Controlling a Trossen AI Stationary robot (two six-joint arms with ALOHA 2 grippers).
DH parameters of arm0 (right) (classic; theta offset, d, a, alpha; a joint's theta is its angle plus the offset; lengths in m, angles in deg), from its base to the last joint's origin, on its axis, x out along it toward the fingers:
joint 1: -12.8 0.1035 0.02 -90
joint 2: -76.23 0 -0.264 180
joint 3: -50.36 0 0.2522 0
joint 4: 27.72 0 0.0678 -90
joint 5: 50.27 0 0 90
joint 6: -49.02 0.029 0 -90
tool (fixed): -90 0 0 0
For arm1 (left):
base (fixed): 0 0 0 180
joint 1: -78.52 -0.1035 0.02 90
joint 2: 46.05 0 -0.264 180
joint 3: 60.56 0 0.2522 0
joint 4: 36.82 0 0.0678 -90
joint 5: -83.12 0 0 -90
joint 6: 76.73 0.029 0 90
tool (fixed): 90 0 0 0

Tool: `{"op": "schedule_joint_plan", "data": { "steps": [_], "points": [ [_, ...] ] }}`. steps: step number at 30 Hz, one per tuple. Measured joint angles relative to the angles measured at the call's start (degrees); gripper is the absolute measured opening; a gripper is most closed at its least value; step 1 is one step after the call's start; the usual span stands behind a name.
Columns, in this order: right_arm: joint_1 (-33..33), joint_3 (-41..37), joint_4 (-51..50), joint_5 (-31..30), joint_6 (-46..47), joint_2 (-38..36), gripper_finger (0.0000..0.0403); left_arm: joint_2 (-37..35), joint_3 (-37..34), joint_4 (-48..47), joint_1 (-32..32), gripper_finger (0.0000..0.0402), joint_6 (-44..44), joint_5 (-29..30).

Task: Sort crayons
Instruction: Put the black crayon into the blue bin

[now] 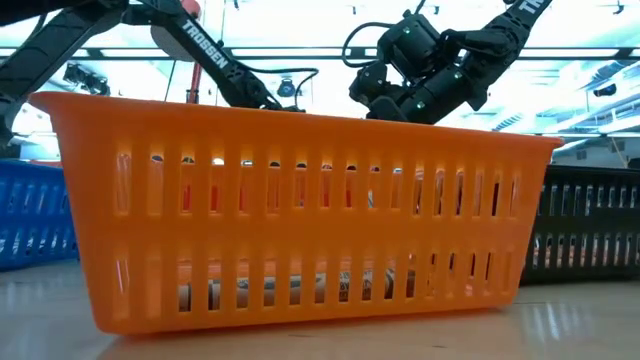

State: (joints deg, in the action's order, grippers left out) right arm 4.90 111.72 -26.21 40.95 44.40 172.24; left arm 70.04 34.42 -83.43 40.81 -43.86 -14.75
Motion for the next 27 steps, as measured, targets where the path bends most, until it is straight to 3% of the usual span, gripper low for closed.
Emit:
{"op": "schedule_joint_plan", "data": {
  "steps": [12,27],
  "points": [
    [0.1,0.0,-1.3,0.0,1.4,0.0,0.0091,1.5,0.0,10.3,-0.1,0.0142,4.2,0.6],
    [0.7,0.0,-2.5,0.1,2.1,0.0,0.0091,4.7,0.2,10.6,-0.9,0.0141,2.9,1.4]
  ]
}}
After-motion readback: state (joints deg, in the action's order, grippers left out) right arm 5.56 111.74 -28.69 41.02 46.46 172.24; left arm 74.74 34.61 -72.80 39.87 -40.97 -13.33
